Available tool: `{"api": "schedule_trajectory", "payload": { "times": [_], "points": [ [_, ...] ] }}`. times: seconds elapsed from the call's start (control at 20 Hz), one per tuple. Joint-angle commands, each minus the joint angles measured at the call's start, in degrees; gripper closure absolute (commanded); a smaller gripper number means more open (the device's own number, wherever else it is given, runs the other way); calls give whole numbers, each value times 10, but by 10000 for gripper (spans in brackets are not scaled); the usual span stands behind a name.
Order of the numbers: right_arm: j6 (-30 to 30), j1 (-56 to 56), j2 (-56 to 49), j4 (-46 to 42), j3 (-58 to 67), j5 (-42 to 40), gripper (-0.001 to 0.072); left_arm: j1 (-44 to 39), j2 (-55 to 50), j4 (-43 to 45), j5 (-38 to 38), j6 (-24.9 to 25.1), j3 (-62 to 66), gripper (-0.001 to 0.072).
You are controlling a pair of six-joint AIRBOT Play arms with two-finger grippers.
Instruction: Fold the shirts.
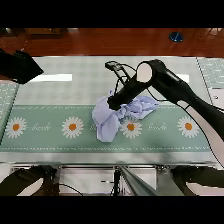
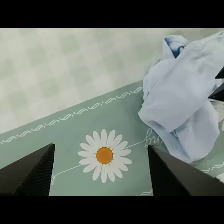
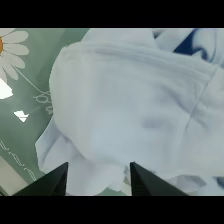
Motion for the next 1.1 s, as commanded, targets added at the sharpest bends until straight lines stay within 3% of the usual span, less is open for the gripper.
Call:
{"api": "schedule_trajectory", "payload": {
  "times": [0.0,0.1,0.15,0.2,0.25,0.3,0.45,0.5,0.6,0.85,1.05],
  "points": [
    [-18,-42,23,-44,48,39,224,0,-8,-1,15,42,-32,-8],
    [-21,-101,64,-124,88,72,132,0,-8,-1,15,63,-99,-5],
    [-19,-139,89,-181,97,77,116,2,-8,-4,17,72,-140,4],
    [-16,-177,111,-232,98,80,116,7,-7,-16,31,76,-185,61],
    [-13,-223,127,-281,98,94,117,19,-5,-49,56,80,-238,119],
    [4,-269,137,-305,97,106,118,39,-5,-108,77,98,-290,119],
    [19,-414,142,-257,92,117,119,112,-5,-294,140,146,-441,93],
    [19,-456,142,-223,83,112,119,139,-5,-345,158,165,-489,5],
    [16,-519,142,-161,52,99,119,183,-7,-418,179,200,-567,-13],
    [-5,-572,142,-137,-61,75,119,186,-12,-507,238,258,-688,-13],
    [-7,-571,142,-136,-137,59,119,134,-53,-520,284,261,-706,-13]
  ]
}}
